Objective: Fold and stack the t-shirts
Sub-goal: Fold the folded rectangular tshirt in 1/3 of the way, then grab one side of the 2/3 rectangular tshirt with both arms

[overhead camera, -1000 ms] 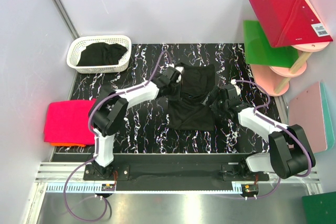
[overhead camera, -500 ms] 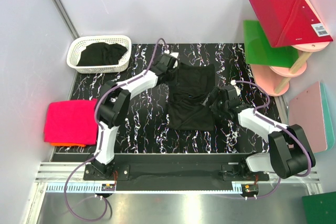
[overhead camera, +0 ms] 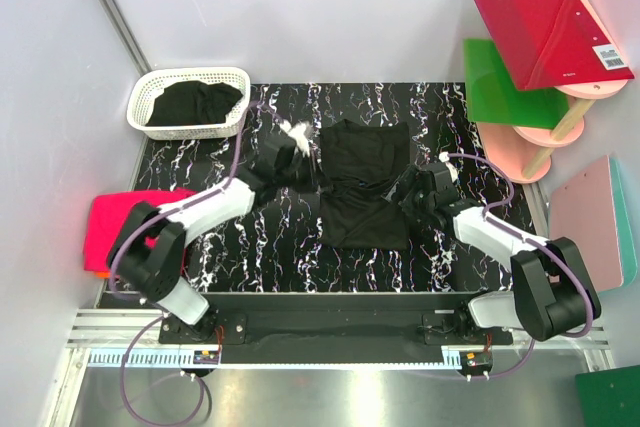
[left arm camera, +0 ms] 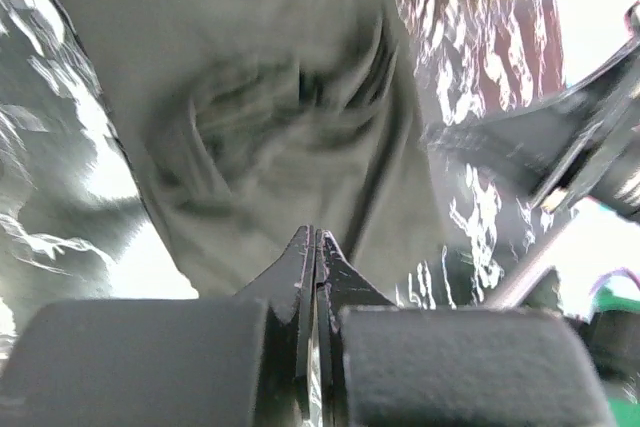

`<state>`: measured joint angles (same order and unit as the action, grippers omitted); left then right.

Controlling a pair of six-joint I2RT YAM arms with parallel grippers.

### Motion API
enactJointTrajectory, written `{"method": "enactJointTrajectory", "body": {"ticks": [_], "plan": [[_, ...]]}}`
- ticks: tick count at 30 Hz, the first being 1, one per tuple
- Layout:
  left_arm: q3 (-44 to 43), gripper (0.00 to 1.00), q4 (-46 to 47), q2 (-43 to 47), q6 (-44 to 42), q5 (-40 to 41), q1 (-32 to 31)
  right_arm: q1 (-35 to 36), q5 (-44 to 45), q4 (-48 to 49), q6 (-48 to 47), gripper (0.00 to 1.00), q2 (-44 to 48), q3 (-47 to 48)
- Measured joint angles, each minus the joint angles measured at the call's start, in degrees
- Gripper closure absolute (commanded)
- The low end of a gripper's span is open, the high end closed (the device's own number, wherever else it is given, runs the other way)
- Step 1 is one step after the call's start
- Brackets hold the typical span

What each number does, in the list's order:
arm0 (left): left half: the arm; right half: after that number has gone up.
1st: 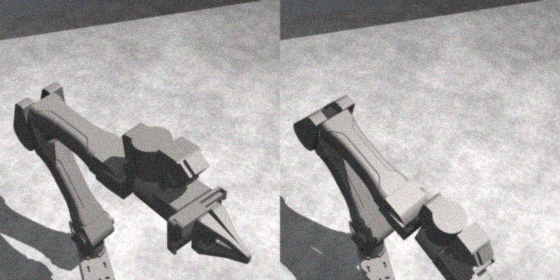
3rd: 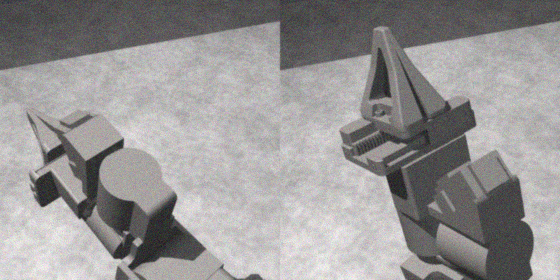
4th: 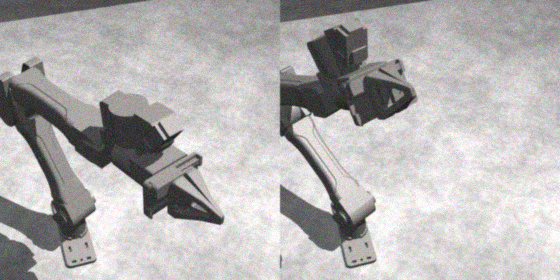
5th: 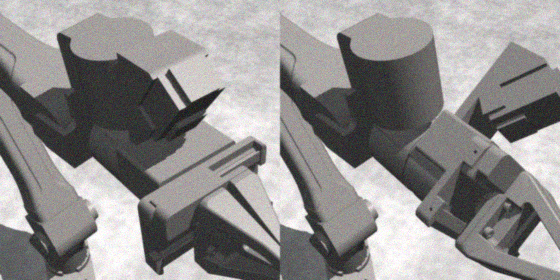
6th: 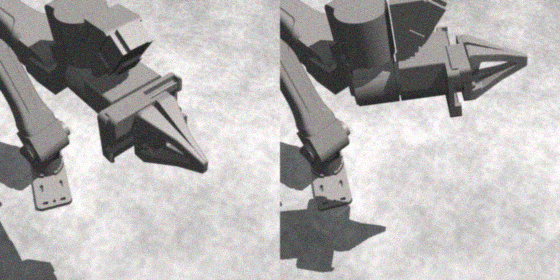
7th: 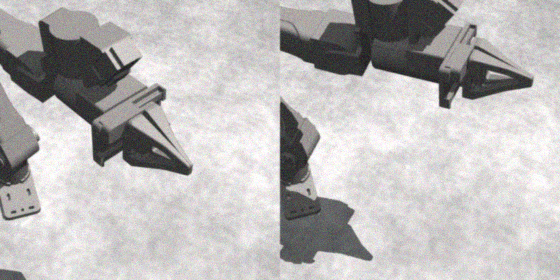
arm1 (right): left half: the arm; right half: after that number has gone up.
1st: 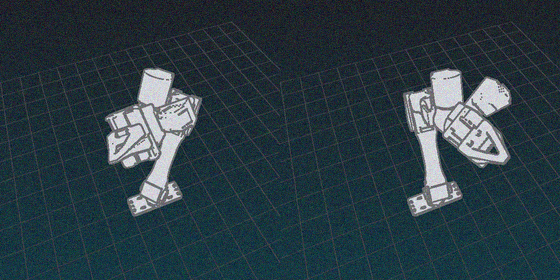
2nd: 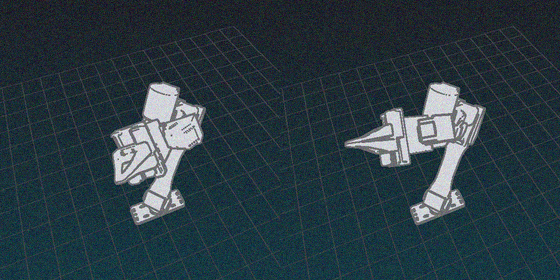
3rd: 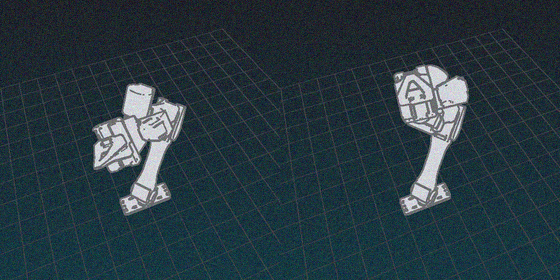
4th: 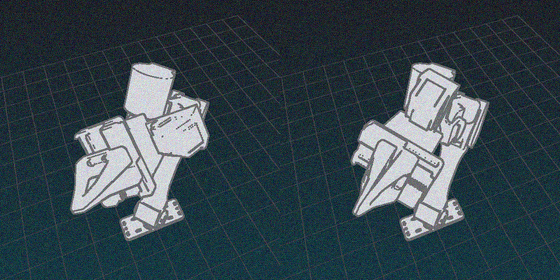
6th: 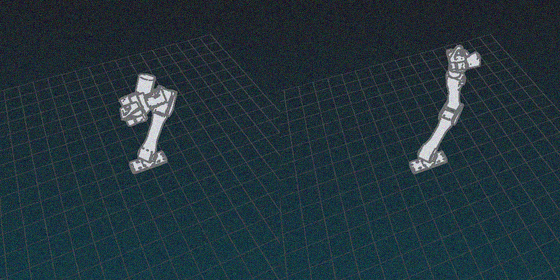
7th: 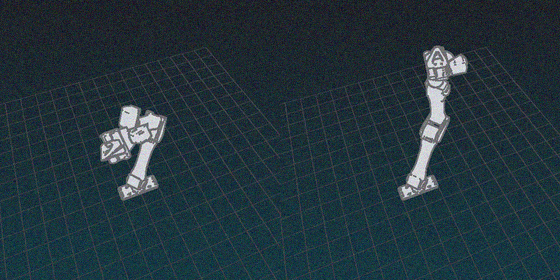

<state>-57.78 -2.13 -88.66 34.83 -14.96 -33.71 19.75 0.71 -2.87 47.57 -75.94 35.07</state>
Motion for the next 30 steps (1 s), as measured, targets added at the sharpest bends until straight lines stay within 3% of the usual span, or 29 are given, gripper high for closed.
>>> {"method": "enactJointTrajectory", "body": {"ticks": [4, 11, 22, 30], "plan": [[7.0, 1.00, 9.6, -8.6, 7.4, -8.3, 0.1, 0.0, -0.2, 0.1, 0.0, 0.05, -1.0, 0.0], [8.6, 1.00, 19.0, -17.8, 13.5, -14.8, 0.1, 0.0, -0.3, 0.2, 0.0, 0.05, -1.1, 0.0], [0.8, 1.00, 23.2, -25.7, 15.1, -16.8, 1.9, 0.0, -0.3, 0.3, -0.2, 0.05, -1.1, -0.1], [-8.3, 1.00, 19.4, -28.4, 13.2, -16.0, 5.4, 0.0, -0.3, 0.4, -0.2, 0.05, -2.2, -0.3]]}}
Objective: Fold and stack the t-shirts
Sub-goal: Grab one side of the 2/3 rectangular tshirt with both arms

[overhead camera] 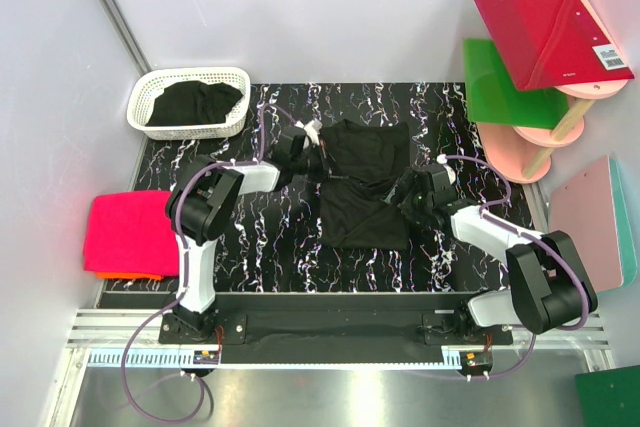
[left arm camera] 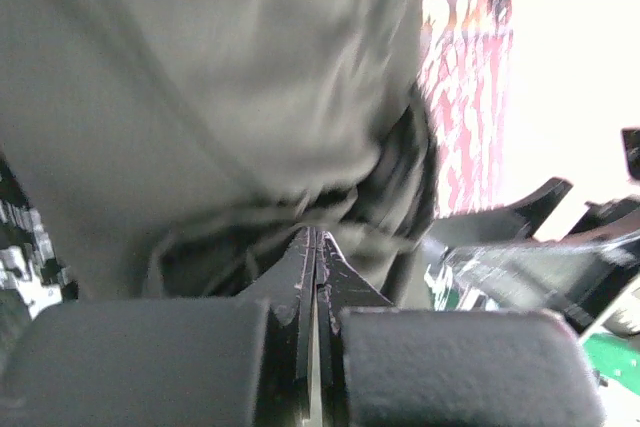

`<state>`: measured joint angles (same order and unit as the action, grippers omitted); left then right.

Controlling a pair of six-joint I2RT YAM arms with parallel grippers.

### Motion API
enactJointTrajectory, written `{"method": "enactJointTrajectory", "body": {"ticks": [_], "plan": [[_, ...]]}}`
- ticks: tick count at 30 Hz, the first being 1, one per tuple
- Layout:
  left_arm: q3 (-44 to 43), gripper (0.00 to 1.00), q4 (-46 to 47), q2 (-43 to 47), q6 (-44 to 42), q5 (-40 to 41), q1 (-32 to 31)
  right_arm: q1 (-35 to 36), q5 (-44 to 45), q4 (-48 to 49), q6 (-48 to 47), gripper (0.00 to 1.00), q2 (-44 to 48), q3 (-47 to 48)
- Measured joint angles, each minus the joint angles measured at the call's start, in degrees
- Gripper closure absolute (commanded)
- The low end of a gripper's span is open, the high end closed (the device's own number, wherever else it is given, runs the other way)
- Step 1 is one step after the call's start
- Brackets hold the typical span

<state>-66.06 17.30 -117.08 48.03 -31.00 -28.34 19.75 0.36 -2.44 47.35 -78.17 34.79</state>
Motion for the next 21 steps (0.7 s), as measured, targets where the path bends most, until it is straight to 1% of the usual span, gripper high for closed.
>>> {"method": "enactJointTrajectory", "body": {"ticks": [8, 12, 13, 14, 15, 16, 18, 19, 20, 21], "plan": [[-12.4, 1.00, -4.5, -3.7, -4.2, 2.1, 2.1, 0.0, 0.0, 0.1, 0.0, 0.05, -0.6, 0.0], [-11.2, 1.00, -5.3, -3.0, -6.0, 2.6, 2.6, 0.0, 0.0, 0.1, -0.2, 0.05, -0.2, -0.2], [-9.3, 1.00, -5.5, -1.7, -6.5, 3.0, 2.7, 0.0, 0.0, 0.1, -0.2, 0.05, 0.3, -0.4], [-6.8, 0.97, -6.8, 0.5, -7.3, 3.7, 2.8, 0.0, 0.0, -0.1, -0.2, 0.05, 1.3, -0.7], [-4.1, 0.88, -8.3, 3.2, -8.0, 4.7, 2.8, 0.0, 0.0, -0.4, -0.2, 0.05, 2.7, -1.2], [-1.9, 0.51, -9.6, 5.8, -8.8, 5.7, 2.9, 0.0, 0.1, -0.7, -0.3, 0.05, 4.1, -1.4], [3.4, 0.21, -13.1, 12.6, -11.0, 9.0, 2.9, 0.0, 0.3, -1.7, -0.5, 0.05, 8.0, -1.9], [5.0, 0.12, -14.3, 17.2, -11.9, 9.8, 2.9, 0.0, 0.5, -2.2, -0.6, 0.05, 10.1, -2.0], [6.5, 0.05, -14.9, 20.2, -12.2, 10.9, 2.8, 0.0, 0.7, -3.0, -0.6, 0.05, 12.0, -2.1], [8.5, 0.04, -15.1, 23.9, -12.7, 12.0, 2.9, 0.0, 0.9, -3.8, -0.7, 0.05, 13.7, -2.1]]}}
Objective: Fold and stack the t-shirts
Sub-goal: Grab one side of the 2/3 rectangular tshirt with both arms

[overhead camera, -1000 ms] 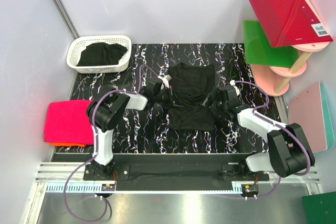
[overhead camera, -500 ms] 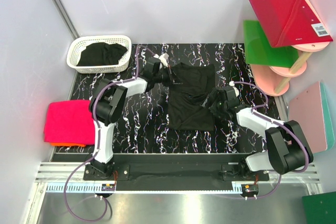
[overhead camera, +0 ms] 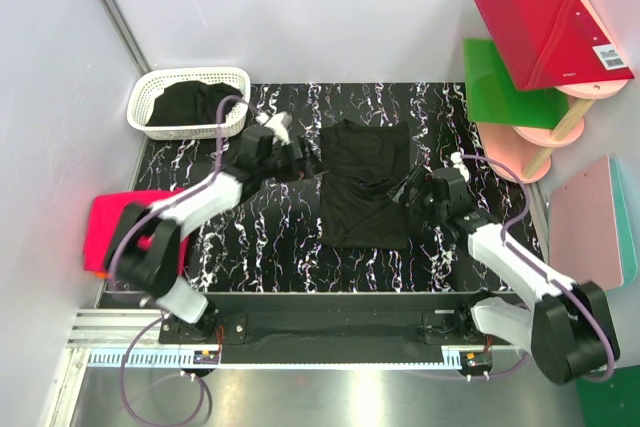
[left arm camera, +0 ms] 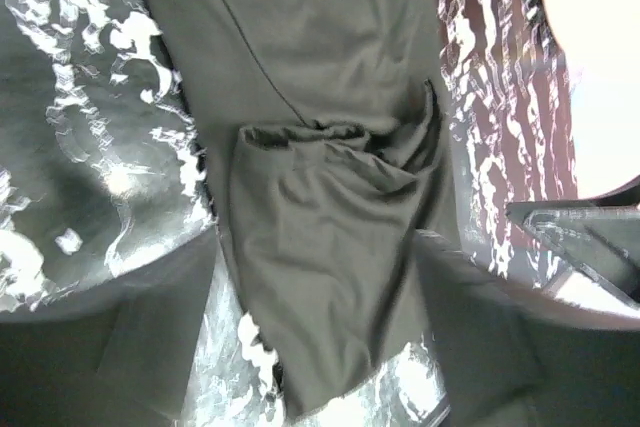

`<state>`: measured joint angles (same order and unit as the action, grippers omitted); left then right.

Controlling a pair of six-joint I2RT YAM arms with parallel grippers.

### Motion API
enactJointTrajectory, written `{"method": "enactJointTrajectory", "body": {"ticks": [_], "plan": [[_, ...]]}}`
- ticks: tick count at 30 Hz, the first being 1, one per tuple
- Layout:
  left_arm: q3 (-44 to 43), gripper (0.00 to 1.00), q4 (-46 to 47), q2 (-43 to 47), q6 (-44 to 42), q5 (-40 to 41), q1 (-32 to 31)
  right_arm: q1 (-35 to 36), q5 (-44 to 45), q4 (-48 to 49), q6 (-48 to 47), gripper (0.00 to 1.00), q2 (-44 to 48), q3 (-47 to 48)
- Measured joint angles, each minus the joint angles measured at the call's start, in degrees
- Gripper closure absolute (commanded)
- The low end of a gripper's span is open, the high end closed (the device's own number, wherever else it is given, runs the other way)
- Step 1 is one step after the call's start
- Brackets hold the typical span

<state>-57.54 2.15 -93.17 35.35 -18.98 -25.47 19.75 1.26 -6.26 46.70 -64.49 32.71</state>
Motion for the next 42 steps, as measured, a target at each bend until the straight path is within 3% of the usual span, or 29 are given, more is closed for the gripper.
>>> {"method": "enactJointTrajectory", "body": {"ticks": [3, 7, 13, 22, 25, 29, 31, 32, 33, 36, 42], "plan": [[6.3, 0.04, -1.5, 9.9, -0.5, 2.9, 0.0, 0.0, 0.7, -2.8, 0.2, 0.07, 3.7, -0.9], [13.1, 0.06, -2.1, 13.7, -0.1, 4.3, 0.0, 0.0, 0.2, -5.6, 2.7, 0.11, 6.3, -5.9], [22.3, 0.11, -2.8, 10.3, 2.8, 4.4, -1.2, -0.3, -2.9, -6.7, 9.2, 0.12, 10.0, -13.4], [19.2, 0.18, 9.3, 1.7, 8.2, 3.5, -11.3, -0.3, -5.0, -4.9, 12.5, 0.13, 9.9, -14.8], [17.3, 0.25, 11.6, -1.3, 9.9, 3.4, -14.4, -0.3, -5.9, -4.0, 12.4, 0.28, 7.6, -14.0], [16.3, 0.59, 12.5, -3.6, 12.3, 3.6, -17.6, -0.3, -8.0, -2.4, 12.2, 0.40, 4.4, -13.2], [16.3, 0.74, 11.9, -4.3, 13.1, 3.8, -18.5, -0.3, -8.9, -1.8, 12.0, 0.62, 2.7, -12.9], [16.4, 0.90, 11.4, -4.5, 13.4, 3.9, -18.7, -0.3, -9.4, -1.7, 11.3, 0.72, 2.1, -12.6], [16.5, 0.94, 10.8, -4.5, 13.7, 4.1, -18.8, -0.3, -9.6, -1.7, 10.8, 0.86, 1.2, -12.6], [16.5, 0.97, 9.4, -4.2, 14.1, 4.5, -18.8, -0.3, -11.0, -1.9, 9.6, 1.00, -0.7, -12.5], [16.7, 1.00, 4.8, -1.8, 13.5, 6.1, -18.9, -0.3, -13.2, -2.7, 8.4, 1.00, 0.4, -12.5]]}}
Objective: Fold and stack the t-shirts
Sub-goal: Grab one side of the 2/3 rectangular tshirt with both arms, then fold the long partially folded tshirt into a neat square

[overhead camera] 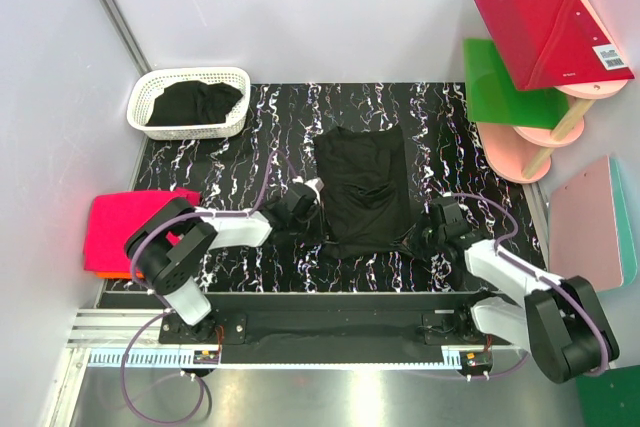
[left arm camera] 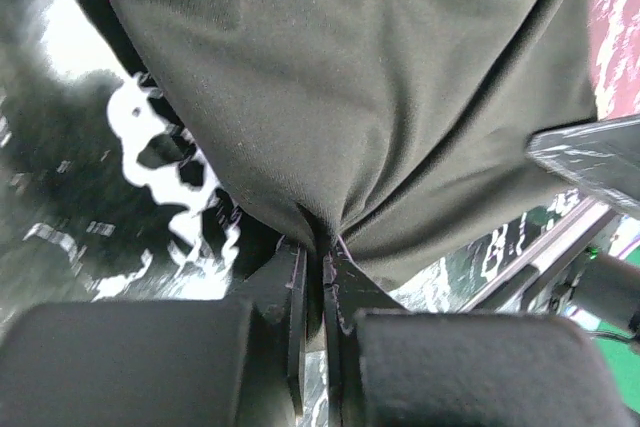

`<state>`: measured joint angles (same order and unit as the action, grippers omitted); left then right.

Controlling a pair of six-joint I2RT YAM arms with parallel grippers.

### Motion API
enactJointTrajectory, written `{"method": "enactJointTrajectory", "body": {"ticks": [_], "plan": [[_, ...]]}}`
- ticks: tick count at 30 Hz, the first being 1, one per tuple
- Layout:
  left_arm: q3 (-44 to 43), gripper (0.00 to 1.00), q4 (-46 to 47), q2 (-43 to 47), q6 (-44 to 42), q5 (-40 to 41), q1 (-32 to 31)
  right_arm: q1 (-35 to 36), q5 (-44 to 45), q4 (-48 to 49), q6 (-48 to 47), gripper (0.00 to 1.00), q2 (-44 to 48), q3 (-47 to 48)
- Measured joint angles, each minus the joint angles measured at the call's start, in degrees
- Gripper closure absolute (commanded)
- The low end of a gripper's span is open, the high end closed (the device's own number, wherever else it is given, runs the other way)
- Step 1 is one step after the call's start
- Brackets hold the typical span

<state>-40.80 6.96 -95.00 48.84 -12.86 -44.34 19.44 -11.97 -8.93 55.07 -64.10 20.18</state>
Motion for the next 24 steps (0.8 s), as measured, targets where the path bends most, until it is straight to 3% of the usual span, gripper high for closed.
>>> {"method": "enactJointTrajectory", "body": {"ticks": [10, 17, 24], "plan": [[-0.9, 0.99, -11.4, 5.0, -2.8, 0.5, -0.4, 0.2, -1.2, -2.1, -2.4, 1.00, 8.1, 2.6], [-11.5, 0.98, -19.1, 5.0, -6.6, 1.5, 0.5, 0.3, 3.7, -2.1, -9.0, 1.00, 3.3, 12.6], [-19.9, 0.97, -23.4, 4.3, -9.9, 1.8, 6.4, 0.3, 7.0, 4.5, -13.4, 1.00, -5.9, 19.3]]}}
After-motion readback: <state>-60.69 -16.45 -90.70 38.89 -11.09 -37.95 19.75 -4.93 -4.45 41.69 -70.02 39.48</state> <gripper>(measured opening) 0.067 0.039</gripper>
